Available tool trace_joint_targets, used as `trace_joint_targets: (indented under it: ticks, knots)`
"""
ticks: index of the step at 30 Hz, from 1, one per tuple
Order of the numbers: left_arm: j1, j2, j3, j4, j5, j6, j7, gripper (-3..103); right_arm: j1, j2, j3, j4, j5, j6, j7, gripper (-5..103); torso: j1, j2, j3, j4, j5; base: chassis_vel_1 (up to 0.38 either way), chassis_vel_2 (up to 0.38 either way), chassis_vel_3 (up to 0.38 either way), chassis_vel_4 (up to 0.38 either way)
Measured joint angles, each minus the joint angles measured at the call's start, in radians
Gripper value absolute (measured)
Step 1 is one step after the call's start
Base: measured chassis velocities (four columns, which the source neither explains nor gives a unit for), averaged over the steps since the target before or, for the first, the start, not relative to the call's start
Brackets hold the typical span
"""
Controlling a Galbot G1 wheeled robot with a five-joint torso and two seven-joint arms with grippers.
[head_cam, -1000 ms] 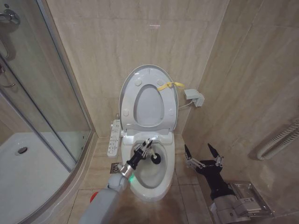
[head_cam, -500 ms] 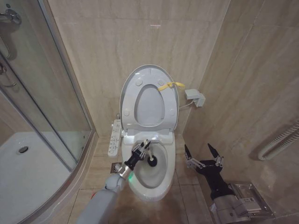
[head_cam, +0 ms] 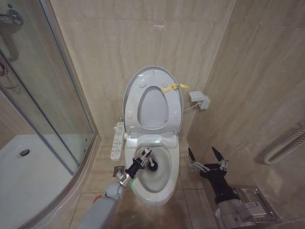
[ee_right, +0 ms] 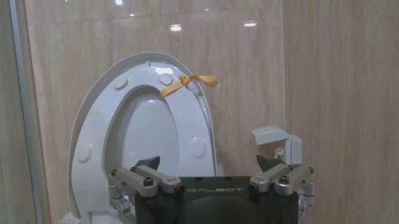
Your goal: Open the toilet lid, clean the toilet bowl with a toilet brush, close the toilet lid, and flush.
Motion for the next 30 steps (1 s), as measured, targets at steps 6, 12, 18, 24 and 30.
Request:
trace_joint_targets:
  ticks: [6, 12, 18, 24, 30]
  knots:
    - [-0.016, -0.031, 0.025, -0.064, -0.062, 0.043, -0.020, 21, 0.000, 0.000, 0.000, 0.000, 0.000, 0.000, 0.000, 100, 0.000, 0.000, 0.000, -0.0004, -0.0001, 0.000, 0.000, 0.000, 0.000]
    - [0.030, -0.029, 0.015, -0.019, -0.058, 0.022, -0.002, 21, 0.000, 0.000, 0.000, 0.000, 0.000, 0.000, 0.000, 100, 0.000, 0.000, 0.000, 0.0004, -0.0002, 0.000, 0.000, 0.000, 0.000]
    - [0.015, 0.000, 0.014, -0.019, -0.054, 0.020, 0.006, 21, 0.000, 0.000, 0.000, 0.000, 0.000, 0.000, 0.000, 100, 0.000, 0.000, 0.000, 0.0003, -0.0001, 0.000, 0.000, 0.000, 0.000]
    - [-0.027, -0.020, 0.020, -0.061, -0.089, 0.026, -0.025, 21, 0.000, 0.000, 0.000, 0.000, 0.000, 0.000, 0.000, 100, 0.000, 0.000, 0.000, -0.0003, -0.0001, 0.000, 0.000, 0.000, 0.000]
    - [0.000, -0.026, 0.028, -0.029, -0.107, 0.026, -0.010, 21, 0.000, 0.000, 0.000, 0.000, 0.000, 0.000, 0.000, 100, 0.000, 0.000, 0.000, 0.0001, -0.0003, 0.000, 0.000, 0.000, 0.000]
